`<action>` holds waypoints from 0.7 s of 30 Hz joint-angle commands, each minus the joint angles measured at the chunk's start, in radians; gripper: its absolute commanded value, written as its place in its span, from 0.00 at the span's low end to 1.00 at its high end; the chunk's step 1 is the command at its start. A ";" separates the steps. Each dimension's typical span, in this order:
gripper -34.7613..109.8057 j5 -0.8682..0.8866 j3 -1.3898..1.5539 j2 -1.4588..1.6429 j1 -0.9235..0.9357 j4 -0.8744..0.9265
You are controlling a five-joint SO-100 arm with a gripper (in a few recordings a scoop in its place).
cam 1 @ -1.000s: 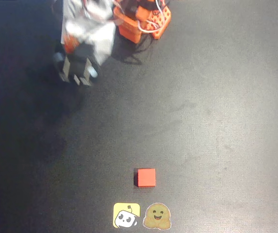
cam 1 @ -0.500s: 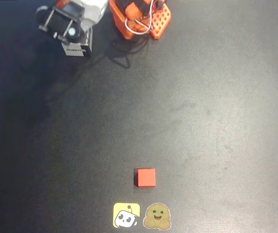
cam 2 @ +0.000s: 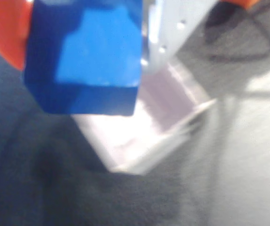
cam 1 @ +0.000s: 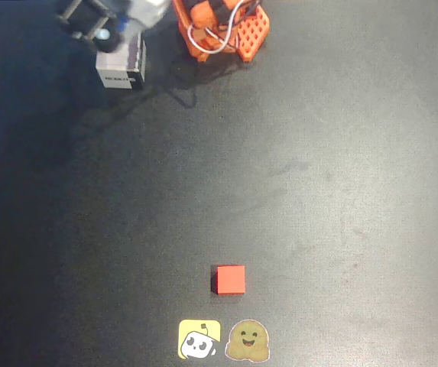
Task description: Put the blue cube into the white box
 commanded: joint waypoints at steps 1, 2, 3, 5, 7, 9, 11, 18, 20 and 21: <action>0.24 -0.026 0.011 -0.057 0.080 -0.071; 0.24 -0.026 0.014 -0.066 0.097 -0.083; 0.24 -0.026 0.018 -0.072 0.107 -0.092; 0.24 -0.017 0.026 -0.074 0.110 -0.103; 0.24 -0.003 0.040 -0.074 0.110 -0.109; 0.24 0.014 0.044 -0.063 0.101 -0.109; 0.24 0.028 0.037 -0.063 0.078 -0.109; 0.24 0.054 0.066 -0.041 0.055 -0.087; 0.24 0.054 0.100 0.018 0.052 -0.084; 0.24 0.060 0.126 0.060 0.049 -0.080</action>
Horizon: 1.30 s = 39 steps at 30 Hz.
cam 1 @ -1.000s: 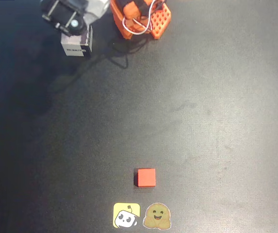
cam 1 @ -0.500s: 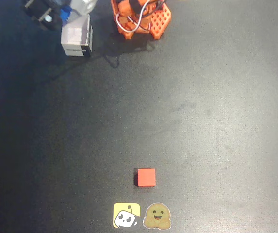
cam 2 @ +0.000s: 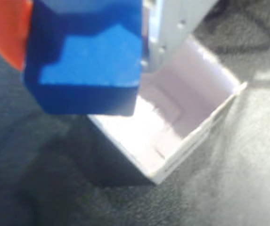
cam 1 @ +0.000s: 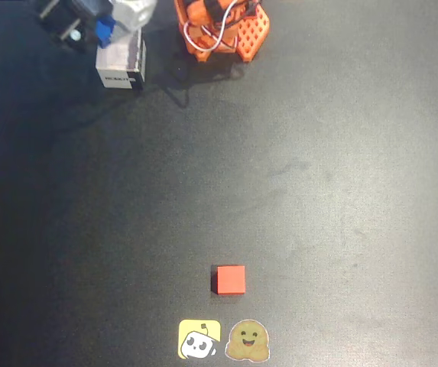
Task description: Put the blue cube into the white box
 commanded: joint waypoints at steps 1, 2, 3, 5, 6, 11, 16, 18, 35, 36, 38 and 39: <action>0.24 0.018 0.054 0.124 -0.018 0.014; 0.24 0.020 0.077 0.172 -0.025 0.014; 0.24 0.020 0.081 0.187 -0.031 0.012; 0.25 0.020 0.087 0.181 -0.032 0.012; 0.25 0.017 0.091 0.181 -0.032 0.011; 0.29 0.028 0.094 0.198 -0.067 0.012; 0.34 0.069 0.101 0.229 -0.120 0.021; 0.36 0.075 0.103 0.245 -0.133 0.025; 0.24 0.032 0.106 0.328 -0.167 -0.017; 0.24 0.031 0.100 0.324 -0.179 -0.021; 0.24 0.028 0.089 0.321 -0.225 -0.048; 0.24 0.026 0.083 0.318 -0.256 -0.061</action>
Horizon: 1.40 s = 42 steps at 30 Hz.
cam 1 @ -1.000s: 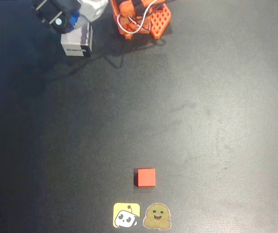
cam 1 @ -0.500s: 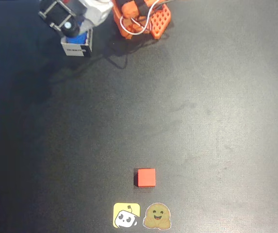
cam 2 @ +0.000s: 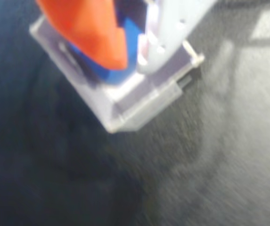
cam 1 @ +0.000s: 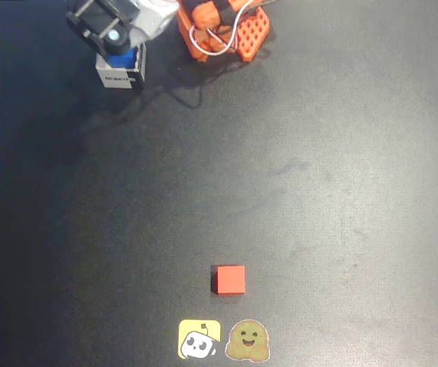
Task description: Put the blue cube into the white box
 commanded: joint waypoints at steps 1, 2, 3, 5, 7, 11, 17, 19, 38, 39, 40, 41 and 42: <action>0.24 -0.009 -0.034 0.000 -0.084 -0.057; 0.24 0.011 -0.041 -0.008 -0.124 -0.069; 0.24 0.043 -0.054 -0.026 -0.169 -0.074; 0.24 0.089 -0.066 -0.037 -0.265 -0.097; 0.24 0.124 -0.066 -0.038 -0.364 -0.124; 0.24 0.245 -0.046 -0.028 -0.580 -0.147; 0.24 0.360 0.003 0.023 -0.845 -0.156; 0.24 0.402 0.038 0.075 -0.913 -0.156; 0.24 0.468 0.359 0.153 -1.025 -0.184; 0.24 0.474 0.368 0.153 -1.022 -0.184; 0.24 0.474 0.368 0.153 -1.022 -0.176; 0.24 0.476 0.368 0.153 -1.022 -0.167; 0.24 0.476 0.368 0.153 -1.020 -0.144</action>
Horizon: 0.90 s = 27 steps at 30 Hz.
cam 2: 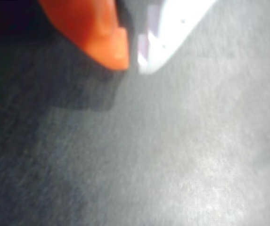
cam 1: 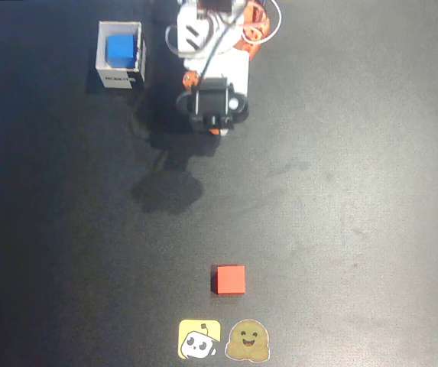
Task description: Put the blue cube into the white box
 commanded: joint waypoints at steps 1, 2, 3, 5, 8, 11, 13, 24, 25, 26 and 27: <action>0.24 0.009 -0.002 -0.008 0.003 0.046; 0.24 0.009 -0.002 -0.008 0.003 0.069; 0.24 0.032 -0.002 -0.008 0.003 0.097; 0.24 0.028 0.000 -0.008 0.020 0.106; 0.24 0.025 0.000 -0.008 0.071 0.106; 0.24 0.021 0.000 -0.008 0.086 0.107; 0.24 0.021 0.000 -0.008 0.097 0.107; 0.24 0.018 0.000 -0.008 0.098 0.107; 0.24 0.018 0.000 -0.008 0.098 0.107; 0.24 0.018 0.000 -0.008 0.098 0.107; 0.24 0.018 0.000 -0.008 0.098 0.107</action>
